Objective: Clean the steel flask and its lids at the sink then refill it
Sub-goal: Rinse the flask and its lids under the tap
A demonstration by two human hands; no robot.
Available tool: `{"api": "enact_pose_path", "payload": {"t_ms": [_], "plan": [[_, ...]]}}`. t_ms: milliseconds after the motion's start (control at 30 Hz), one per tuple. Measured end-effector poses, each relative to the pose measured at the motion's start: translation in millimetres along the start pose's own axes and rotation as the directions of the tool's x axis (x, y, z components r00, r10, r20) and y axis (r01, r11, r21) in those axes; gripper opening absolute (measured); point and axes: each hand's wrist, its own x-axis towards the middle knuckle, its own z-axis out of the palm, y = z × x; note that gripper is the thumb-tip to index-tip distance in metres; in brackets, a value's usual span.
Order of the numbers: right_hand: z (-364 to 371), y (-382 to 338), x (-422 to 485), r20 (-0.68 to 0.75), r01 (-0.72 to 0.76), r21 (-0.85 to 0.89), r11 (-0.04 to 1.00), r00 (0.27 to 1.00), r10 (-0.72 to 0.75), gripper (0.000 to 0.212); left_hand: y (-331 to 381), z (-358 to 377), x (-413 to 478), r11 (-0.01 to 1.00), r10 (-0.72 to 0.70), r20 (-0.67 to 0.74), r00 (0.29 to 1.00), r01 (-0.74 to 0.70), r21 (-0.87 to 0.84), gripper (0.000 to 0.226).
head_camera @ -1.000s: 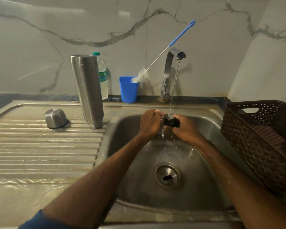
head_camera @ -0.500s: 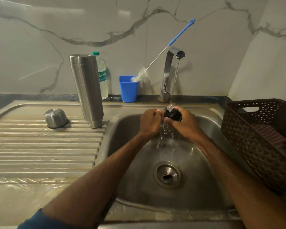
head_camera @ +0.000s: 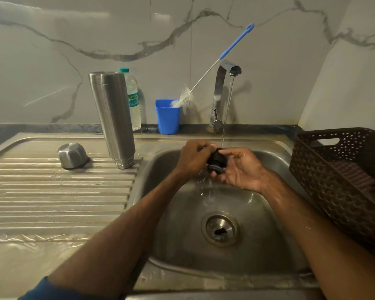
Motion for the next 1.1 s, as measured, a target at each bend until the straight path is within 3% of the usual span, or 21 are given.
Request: {"api": "enact_pose_path", "payload": {"t_ms": [233,400,533,733,1100], "plan": [[-4,-1,5,0.098,-0.217,0.067,0.974,0.973,0.21,0.05,-5,-9,1,0.998,-0.064,0.101,0.993,0.066,-0.013,0.034],[-2,0,5,0.023,-0.089,0.037,0.995,0.996,0.088,0.053,-13,-13,4,0.998,0.052,0.044,0.998,-0.053,0.035,0.024],[7,1,7,-0.041,0.054,-0.028,0.998,0.998,-0.055,0.048,-8,-13,2,0.971,0.208,-0.029,0.978,-0.203,0.127,0.032],[12,4,10,-0.106,0.06,-0.029,0.998,0.992,-0.063,0.04,-11,-10,6,0.918,0.321,-0.033,0.946,-0.303,0.256,0.043],[3,7,14,-0.13,0.015,-0.079,0.997,0.991,-0.025,0.051,-18,-7,7,0.934,0.253,0.056,0.966,-0.259,0.247,0.052]]}}
